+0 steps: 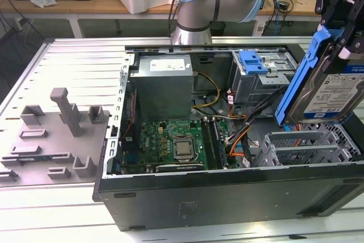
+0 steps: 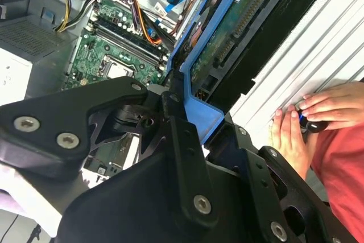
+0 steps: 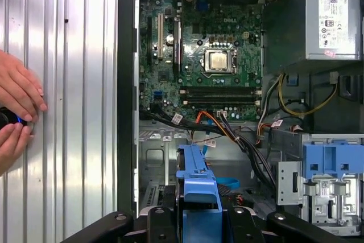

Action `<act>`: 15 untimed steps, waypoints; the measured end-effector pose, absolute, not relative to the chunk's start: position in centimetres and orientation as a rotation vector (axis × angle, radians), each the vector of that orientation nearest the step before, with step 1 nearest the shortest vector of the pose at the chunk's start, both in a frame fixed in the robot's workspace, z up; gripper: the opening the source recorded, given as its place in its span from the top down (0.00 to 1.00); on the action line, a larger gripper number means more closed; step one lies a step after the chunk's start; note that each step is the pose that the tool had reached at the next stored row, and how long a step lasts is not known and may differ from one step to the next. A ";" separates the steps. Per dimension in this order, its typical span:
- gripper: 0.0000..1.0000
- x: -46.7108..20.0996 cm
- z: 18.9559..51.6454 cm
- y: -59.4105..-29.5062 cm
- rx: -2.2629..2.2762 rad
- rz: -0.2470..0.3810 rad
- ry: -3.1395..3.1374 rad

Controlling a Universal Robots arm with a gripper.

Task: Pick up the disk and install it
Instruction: 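Insert the disk into the insertion slot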

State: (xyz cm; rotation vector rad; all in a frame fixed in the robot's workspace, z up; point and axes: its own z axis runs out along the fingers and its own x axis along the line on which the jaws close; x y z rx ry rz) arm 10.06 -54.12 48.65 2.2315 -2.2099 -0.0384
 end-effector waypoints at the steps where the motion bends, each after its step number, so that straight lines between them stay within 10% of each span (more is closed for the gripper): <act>1: 0.63 10.1 48.6 -54.1 2.231 -0.038 -2.210; 15: 0.63 10.1 47.9 -54.1 2.231 -0.038 -2.210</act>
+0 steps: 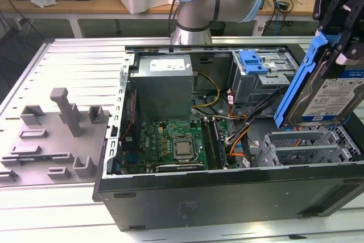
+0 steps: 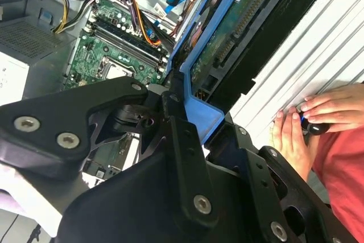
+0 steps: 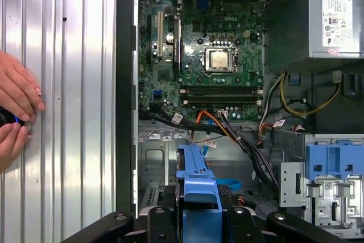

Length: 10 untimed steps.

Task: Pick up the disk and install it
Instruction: 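Insert the disk into the insertion slot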

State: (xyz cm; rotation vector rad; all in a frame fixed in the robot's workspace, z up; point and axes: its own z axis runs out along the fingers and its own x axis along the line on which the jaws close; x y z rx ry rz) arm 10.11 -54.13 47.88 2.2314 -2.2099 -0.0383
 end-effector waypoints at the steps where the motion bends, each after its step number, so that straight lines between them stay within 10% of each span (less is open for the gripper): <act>1: 0.63 10.1 47.8 -54.1 2.231 -0.038 -2.210; 10: 0.63 10.1 47.4 -54.1 2.232 -0.038 -2.209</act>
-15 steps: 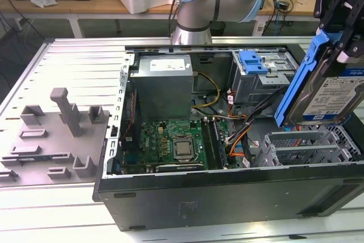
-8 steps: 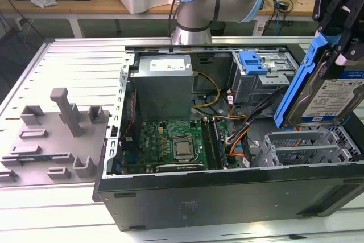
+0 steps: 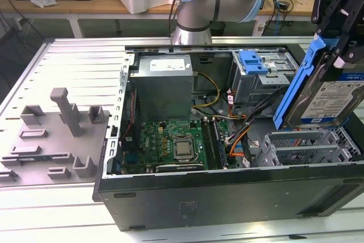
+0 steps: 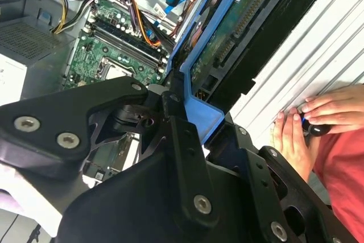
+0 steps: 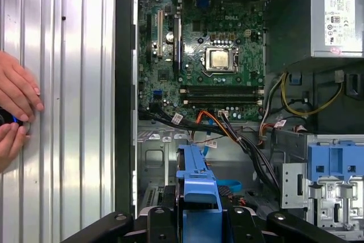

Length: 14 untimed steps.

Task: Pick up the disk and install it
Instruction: 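Insert the disk into the insertion slot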

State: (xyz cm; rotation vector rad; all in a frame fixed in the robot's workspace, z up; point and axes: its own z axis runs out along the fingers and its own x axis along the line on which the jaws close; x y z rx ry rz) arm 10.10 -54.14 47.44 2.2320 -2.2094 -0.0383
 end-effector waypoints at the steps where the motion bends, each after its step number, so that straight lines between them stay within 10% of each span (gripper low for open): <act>1: 0.63 10.1 47.4 -54.1 2.232 -0.038 -2.209; 14: 0.63 10.1 46.9 -54.2 2.232 -0.038 -2.209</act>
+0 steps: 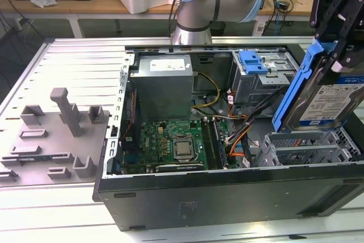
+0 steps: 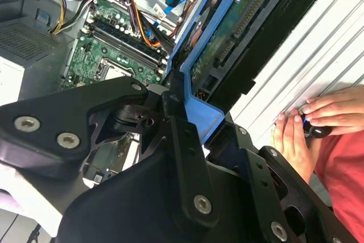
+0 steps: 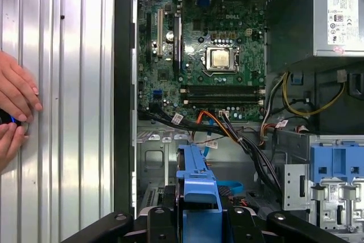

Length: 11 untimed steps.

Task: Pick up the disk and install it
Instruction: 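Insert the disk into the insertion slot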

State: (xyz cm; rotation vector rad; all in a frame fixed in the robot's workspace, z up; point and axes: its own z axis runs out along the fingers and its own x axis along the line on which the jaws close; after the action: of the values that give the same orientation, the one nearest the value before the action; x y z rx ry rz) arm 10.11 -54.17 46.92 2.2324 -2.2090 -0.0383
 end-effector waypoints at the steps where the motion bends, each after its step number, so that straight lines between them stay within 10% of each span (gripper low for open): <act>1: 0.63 10.1 46.9 -54.2 2.232 -0.038 -2.209; 11: 0.63 10.1 46.5 -54.2 2.232 -0.038 -2.209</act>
State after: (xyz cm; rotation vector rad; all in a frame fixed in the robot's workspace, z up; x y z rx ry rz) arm 10.10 -54.24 46.51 2.2324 -2.2089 -0.0383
